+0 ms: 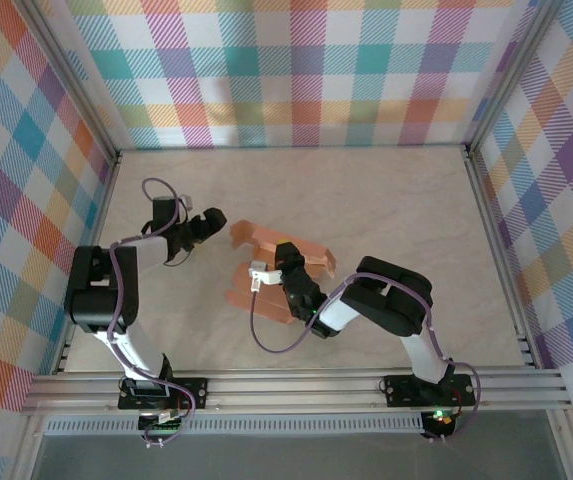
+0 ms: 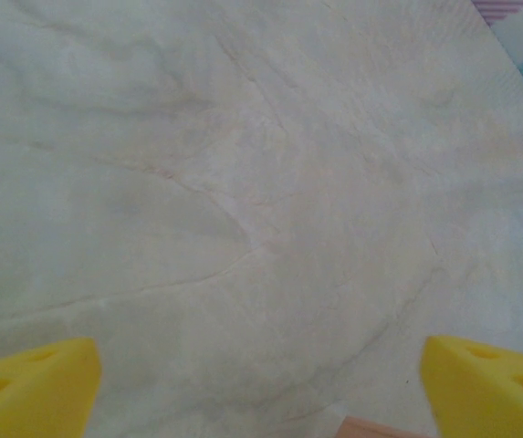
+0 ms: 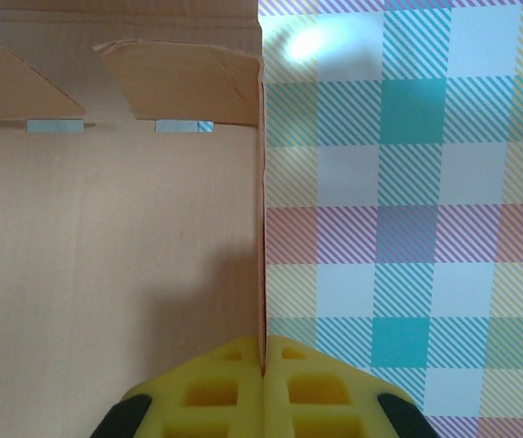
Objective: Fold the paper box
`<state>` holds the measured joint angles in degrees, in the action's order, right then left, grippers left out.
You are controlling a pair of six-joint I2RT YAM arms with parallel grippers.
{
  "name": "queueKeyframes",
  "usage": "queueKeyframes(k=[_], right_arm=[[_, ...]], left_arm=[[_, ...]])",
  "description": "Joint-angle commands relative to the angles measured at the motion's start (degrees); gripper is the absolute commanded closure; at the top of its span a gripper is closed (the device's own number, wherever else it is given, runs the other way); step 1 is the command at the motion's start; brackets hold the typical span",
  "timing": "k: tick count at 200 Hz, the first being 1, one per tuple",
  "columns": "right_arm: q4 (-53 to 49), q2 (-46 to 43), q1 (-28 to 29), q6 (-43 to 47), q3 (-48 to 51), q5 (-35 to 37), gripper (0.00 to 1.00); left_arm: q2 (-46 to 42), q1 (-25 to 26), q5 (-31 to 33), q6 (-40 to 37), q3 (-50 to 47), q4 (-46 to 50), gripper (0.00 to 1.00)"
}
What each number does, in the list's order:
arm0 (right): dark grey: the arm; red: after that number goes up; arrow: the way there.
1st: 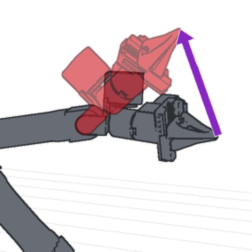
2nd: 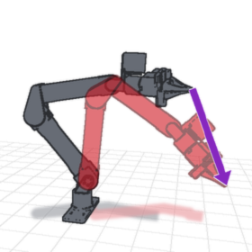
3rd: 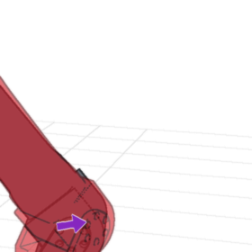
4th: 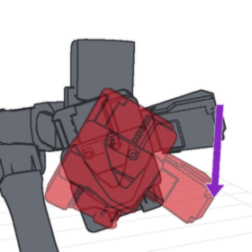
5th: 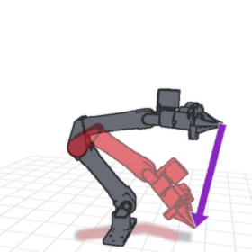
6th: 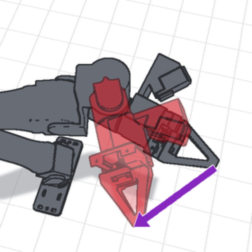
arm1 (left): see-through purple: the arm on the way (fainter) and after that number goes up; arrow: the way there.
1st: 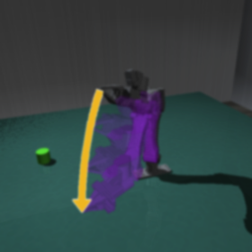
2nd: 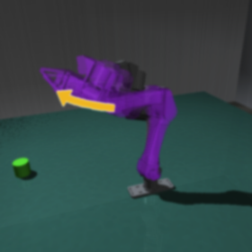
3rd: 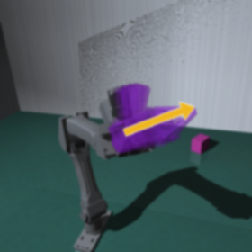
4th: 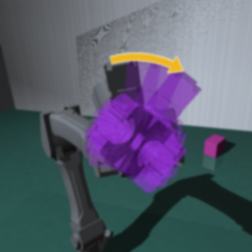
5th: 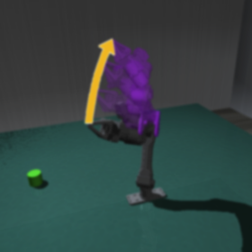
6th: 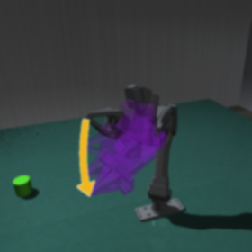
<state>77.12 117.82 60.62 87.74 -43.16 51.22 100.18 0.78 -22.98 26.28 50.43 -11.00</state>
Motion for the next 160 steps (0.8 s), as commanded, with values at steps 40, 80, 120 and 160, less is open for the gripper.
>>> queueKeyframes(k=[40,80,120,160], right_arm=[[3.4,0.0,0.8,-1.8,1.1,1.3,1.00],[3.1,0.2,0.7,-2.6,1.1,1.3,1.00],[2.6,0.6,0.8,-3.5,1.0,1.7,1.00],[2.1,0.7,0.8,-4.2,0.5,1.7,1.00]], left_arm=[[9.2,4.0,-10.2,-8.0,12.8,10.9,0.31],[9.0,6.5,-12.7,-9.4,12.0,11.9,0.32],[3.3,6.9,-13.5,-8.5,4.8,8.7,0.40],[-4.0,7.6,-13.8,-8.1,-3.4,1.1,0.48]])
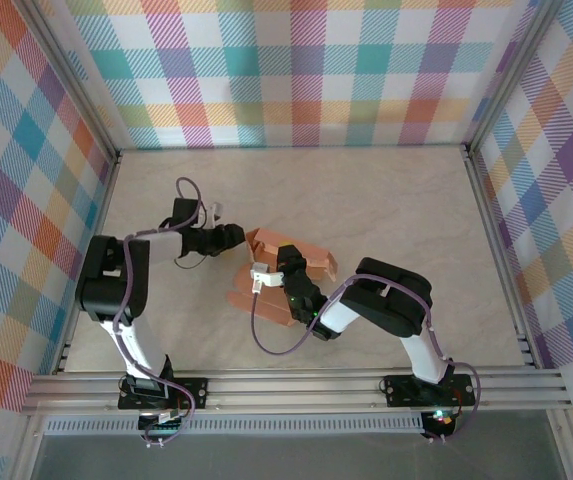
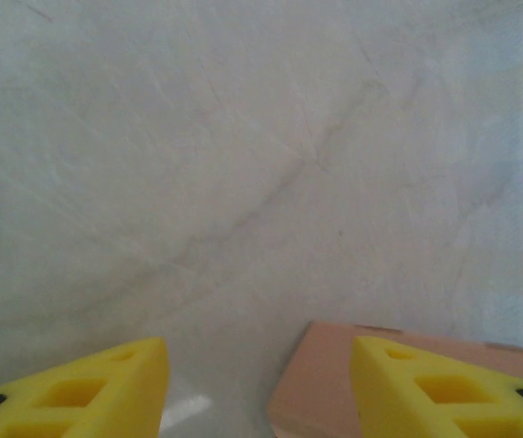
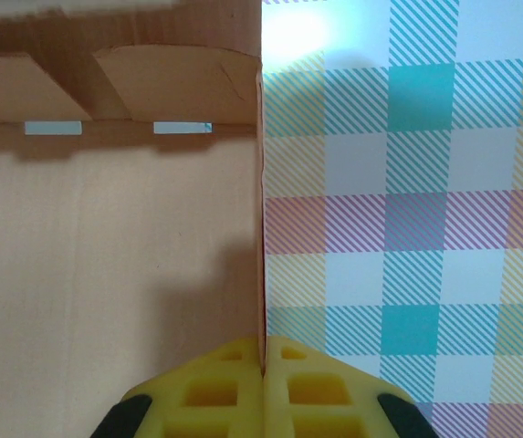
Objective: Fold the paper box
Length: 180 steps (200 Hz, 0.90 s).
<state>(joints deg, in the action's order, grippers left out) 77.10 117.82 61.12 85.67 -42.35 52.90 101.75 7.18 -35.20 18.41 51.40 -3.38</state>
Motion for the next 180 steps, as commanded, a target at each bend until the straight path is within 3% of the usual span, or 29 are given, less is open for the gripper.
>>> queueKeyframes(k=[1,20,69,180], right_arm=[[2.1,0.7,0.3,-2.1,-0.3,0.0,1.00],[2.0,0.5,0.3,-2.5,-0.2,0.0,1.00],[0.0,0.3,0.2,-5.2,-0.2,-0.2,1.00],[-2.6,-0.3,0.5,-8.2,-0.6,-0.1,1.00]], left_arm=[[-5.7,1.3,-1.5,-0.2,-4.6,-6.7,0.48],[-8.5,2.4,-1.3,-1.5,-8.5,-11.0,0.50],[-8.1,7.1,0.5,-6.4,-9.1,-10.2,0.52],[-9.7,13.9,14.3,-11.0,-17.6,-24.8,0.50]])
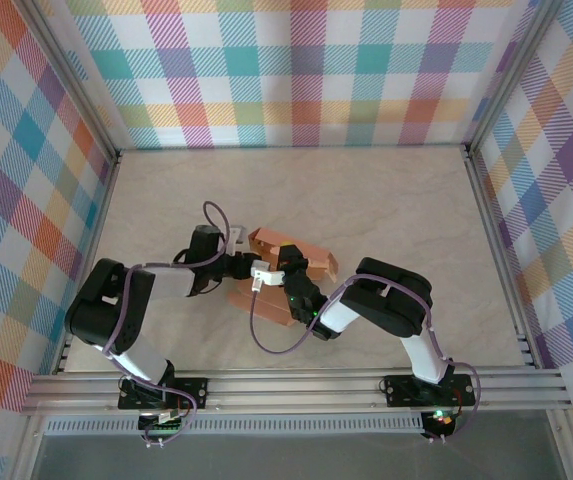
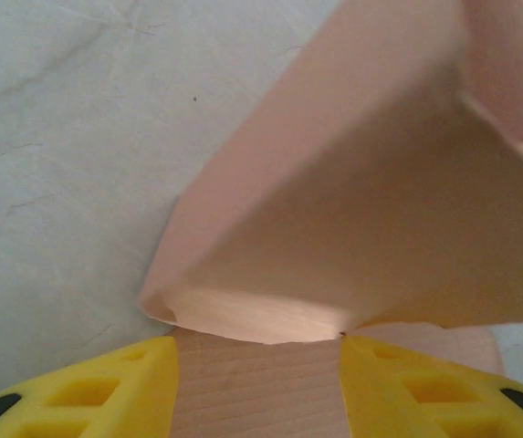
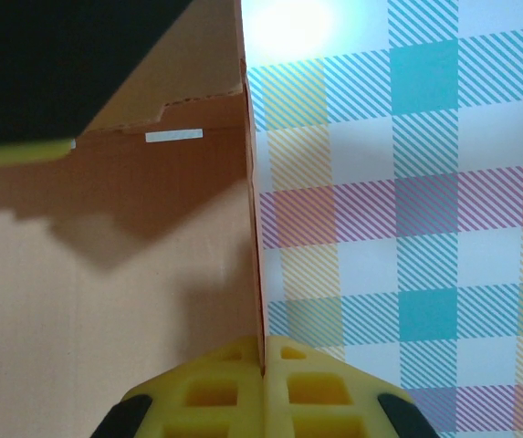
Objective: Fold the paper box
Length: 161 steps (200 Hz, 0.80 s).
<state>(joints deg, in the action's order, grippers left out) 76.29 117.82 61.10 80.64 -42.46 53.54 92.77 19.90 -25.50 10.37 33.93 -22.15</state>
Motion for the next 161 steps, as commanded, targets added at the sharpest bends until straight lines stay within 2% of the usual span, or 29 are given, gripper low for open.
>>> queueKeyframes(k=[1,66,89,103,128,161], right_arm=[[-1.8,-0.4,0.5,-3.2,-0.5,-0.8,1.00],[-3.8,-1.1,0.4,-4.7,0.4,-0.5,1.00],[-4.6,-0.9,0.5,-5.4,0.3,-0.5,1.00],[-4.7,-0.8,0.2,-5.5,0.3,-0.5,1.00],[-5.5,-1.5,-0.2,-6.8,0.9,-0.5,1.00],[-5.5,-2.1,-0.6,-7.3,1.5,-0.5,1.00]], left_arm=[[-0.6,1.2,4.7,-3.1,-0.1,-6.0,0.50],[1.0,2.0,0.6,-5.2,0.2,-9.1,0.52],[0.5,2.3,-0.4,-6.1,-0.2,-9.1,0.50],[-0.9,2.5,1.5,-5.5,-1.6,-9.7,0.48],[-6.1,2.2,8.5,-3.6,-5.8,-11.6,0.44],[-12.8,0.0,12.8,-1.1,-9.8,-12.1,0.41]])
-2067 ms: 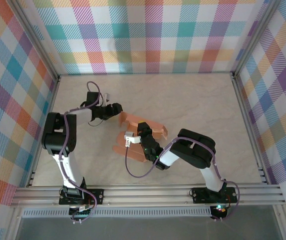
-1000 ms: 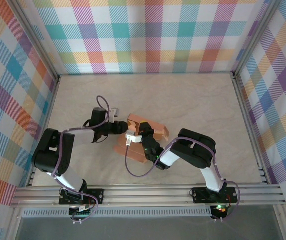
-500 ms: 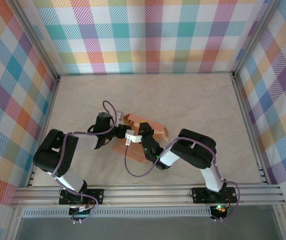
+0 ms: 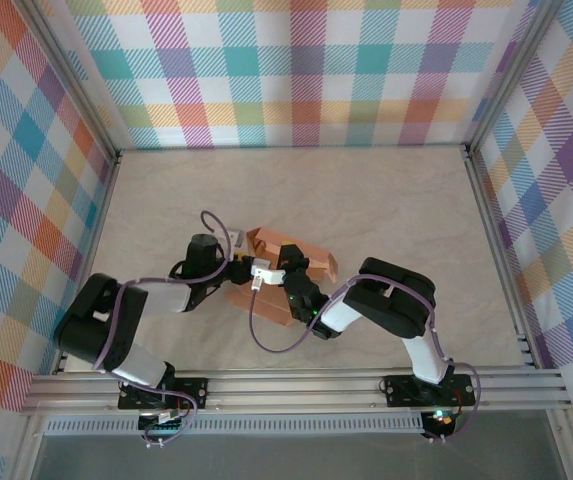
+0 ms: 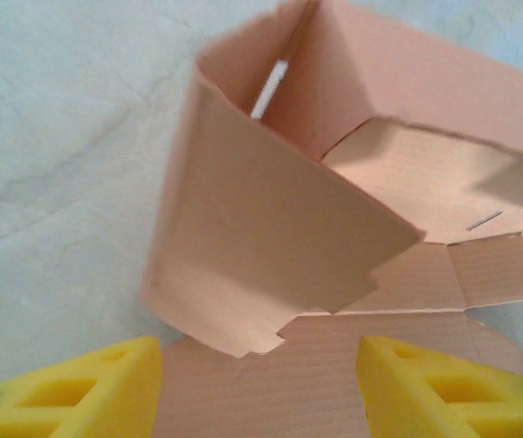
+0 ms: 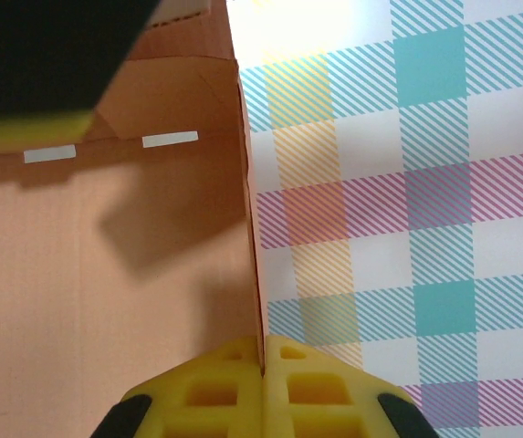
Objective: Fold the paper box
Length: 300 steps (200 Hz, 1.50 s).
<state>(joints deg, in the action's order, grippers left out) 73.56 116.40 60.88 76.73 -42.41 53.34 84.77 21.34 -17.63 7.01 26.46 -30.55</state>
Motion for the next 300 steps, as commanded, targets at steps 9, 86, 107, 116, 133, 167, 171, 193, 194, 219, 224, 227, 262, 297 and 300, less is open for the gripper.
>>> queueKeyframes(k=[9,86,107,116,133,167,171,193,194,219,224,227,262,297,300], right_arm=[[-2.7,-0.8,-0.4,-3.4,1.4,-0.3,1.00],[-2.7,-1.9,-0.4,-3.6,1.8,0.2,1.00],[-2.6,-1.9,-0.4,-3.5,1.9,0.2,1.00],[-2.9,-2.0,-0.4,-3.5,2.0,0.2,1.00],[-3.5,-2.1,-0.5,-3.8,1.8,0.1,1.00],[-3.8,-2.3,-1.1,-4.0,1.6,0.1,1.00],[-3.8,-2.4,-1.2,-4.0,1.6,0.1,1.00],[-3.6,-2.7,-1.6,-4.0,1.3,0.1,1.00],[-3.6,-2.7,-1.6,-4.0,1.3,0.1,1.00],[-3.9,-2.6,-1.9,-4.4,0.9,-0.1,1.00],[-4.1,-2.6,-1.8,-4.5,0.9,-0.1,1.00],[-4.2,-2.7,-1.8,-4.5,0.8,-0.1,1.00],[-5.8,-3.4,-2.2,-5.7,0.3,-0.5,1.00],[-6.7,-3.8,-2.2,-6.3,0.3,-1.1,1.00],[-6.9,-3.8,-2.2,-6.4,0.3,-1.1,1.00]], left_arm=[[-5.9,-2.2,6.0,3.3,-3.1,-4.5,0.41],[1.6,-10.0,4.8,10.6,8.2,7.9,0.44],[6.6,-10.0,0.9,8.6,13.7,11.6,0.44],[8.4,-10.0,-1.0,7.2,15.3,12.3,0.45],[10.9,-9.7,-5.4,4.5,17.8,13.2,0.44],[12.4,-7.9,-11.0,2.0,18.6,13.1,0.44],[12.1,-7.8,-11.3,2.4,18.2,12.5,0.44],[11.2,-6.9,-12.7,4.8,14.0,6.6,0.44],[11.1,-6.8,-12.7,4.9,13.8,6.3,0.45],[9.6,-5.2,-12.6,5.0,9.6,-0.3,0.44],[9.3,-5.0,-12.5,5.0,8.8,-1.5,0.45],[9.2,-4.8,-12.4,4.9,8.5,-2.2,0.45],[9.0,-3.8,-12.2,4.7,4.6,-10.3,0.46],[10.5,-3.4,-12.1,2.1,5.2,-10.5,0.47],[10.7,-3.4,-12.1,1.8,5.3,-10.6,0.47]])
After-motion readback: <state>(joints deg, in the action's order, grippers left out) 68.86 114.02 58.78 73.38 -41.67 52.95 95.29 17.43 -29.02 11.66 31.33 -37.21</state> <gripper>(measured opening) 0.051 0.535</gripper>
